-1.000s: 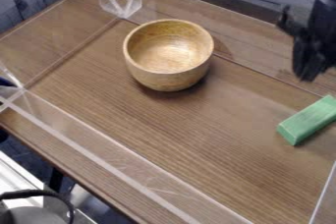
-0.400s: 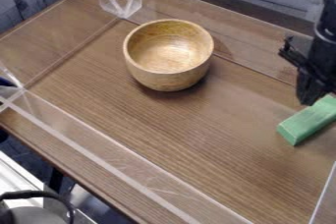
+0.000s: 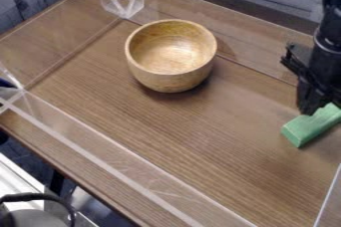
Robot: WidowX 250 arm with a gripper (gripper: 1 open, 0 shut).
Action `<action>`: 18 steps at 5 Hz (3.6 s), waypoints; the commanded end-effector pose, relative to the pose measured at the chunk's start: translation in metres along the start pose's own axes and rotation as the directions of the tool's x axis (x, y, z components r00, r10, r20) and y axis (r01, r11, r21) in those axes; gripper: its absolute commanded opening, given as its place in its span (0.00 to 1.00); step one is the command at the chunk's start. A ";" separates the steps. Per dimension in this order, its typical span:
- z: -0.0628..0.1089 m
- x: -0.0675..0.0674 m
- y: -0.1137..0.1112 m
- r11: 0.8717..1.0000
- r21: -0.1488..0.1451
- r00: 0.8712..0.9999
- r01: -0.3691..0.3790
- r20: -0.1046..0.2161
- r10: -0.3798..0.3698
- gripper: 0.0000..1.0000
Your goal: Put the green block in the brown bowl
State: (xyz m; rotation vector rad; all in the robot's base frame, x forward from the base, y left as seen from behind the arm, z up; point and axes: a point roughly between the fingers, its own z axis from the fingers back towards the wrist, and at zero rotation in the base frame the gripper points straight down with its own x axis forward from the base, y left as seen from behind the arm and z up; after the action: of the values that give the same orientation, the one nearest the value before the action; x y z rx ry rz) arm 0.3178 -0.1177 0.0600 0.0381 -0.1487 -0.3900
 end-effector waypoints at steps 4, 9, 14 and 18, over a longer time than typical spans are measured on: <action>0.025 0.007 0.017 0.998 -0.060 0.997 0.029 0.079 -0.024 0.00; 0.019 0.018 0.002 0.993 -0.044 0.990 0.113 0.093 -0.108 1.00; -0.007 0.025 0.006 0.975 -0.114 0.966 0.191 0.198 -0.166 0.00; 0.070 -0.043 0.140 0.991 -0.114 0.968 0.066 0.248 -0.036 0.00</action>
State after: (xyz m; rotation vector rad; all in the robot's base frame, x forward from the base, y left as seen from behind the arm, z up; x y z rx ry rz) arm 0.3106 0.0279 0.1032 -0.1664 -0.2812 -0.4299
